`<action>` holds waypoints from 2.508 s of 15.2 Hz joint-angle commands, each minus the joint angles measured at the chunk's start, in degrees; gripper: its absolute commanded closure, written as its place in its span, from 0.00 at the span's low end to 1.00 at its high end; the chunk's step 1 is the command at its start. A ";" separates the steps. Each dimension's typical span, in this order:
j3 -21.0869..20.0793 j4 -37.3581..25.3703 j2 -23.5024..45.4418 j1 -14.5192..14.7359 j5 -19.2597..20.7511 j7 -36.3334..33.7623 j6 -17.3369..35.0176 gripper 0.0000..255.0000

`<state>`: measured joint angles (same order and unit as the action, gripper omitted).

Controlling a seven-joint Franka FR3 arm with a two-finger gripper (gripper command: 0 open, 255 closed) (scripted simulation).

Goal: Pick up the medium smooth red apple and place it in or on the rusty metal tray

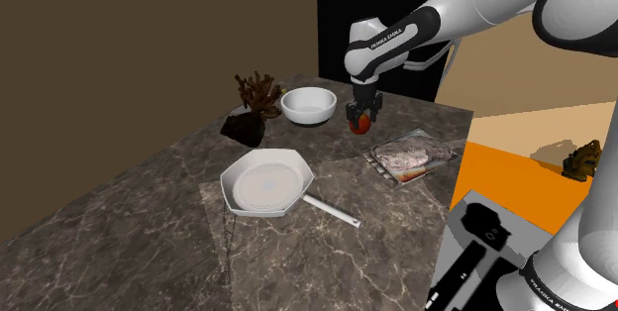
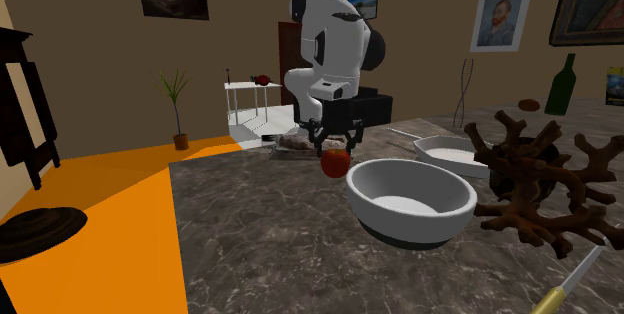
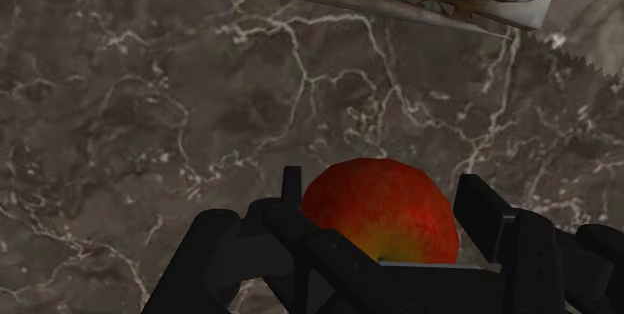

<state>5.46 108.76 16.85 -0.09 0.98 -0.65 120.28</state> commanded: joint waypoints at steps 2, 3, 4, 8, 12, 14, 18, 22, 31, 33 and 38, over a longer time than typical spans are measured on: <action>-0.01 0.03 0.04 0.01 -0.01 0.00 0.01 1.00; -0.01 0.04 0.04 0.00 -0.01 0.01 0.02 1.00; -0.01 0.02 0.04 0.00 -0.01 0.01 0.00 1.00; 0.00 -0.26 -0.33 0.02 0.02 0.00 -0.65 1.00; 0.04 -1.59 -1.70 0.06 0.13 0.01 -3.34 1.00; 0.06 -2.32 -2.33 0.08 0.18 0.02 -4.70 1.00; 0.08 -3.95 -3.47 0.11 0.26 0.05 -7.46 1.00; 0.10 -5.79 -4.43 0.14 0.33 0.09 -10.26 1.00; 0.23 -7.09 -8.18 0.13 0.66 0.28 -15.30 1.00; 0.44 -1.38 -12.83 0.02 1.17 0.45 -14.20 1.00; 0.98 11.26 -24.18 -0.54 2.57 0.91 -12.82 1.00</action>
<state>6.19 116.99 -4.48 -0.36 3.15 -0.08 107.26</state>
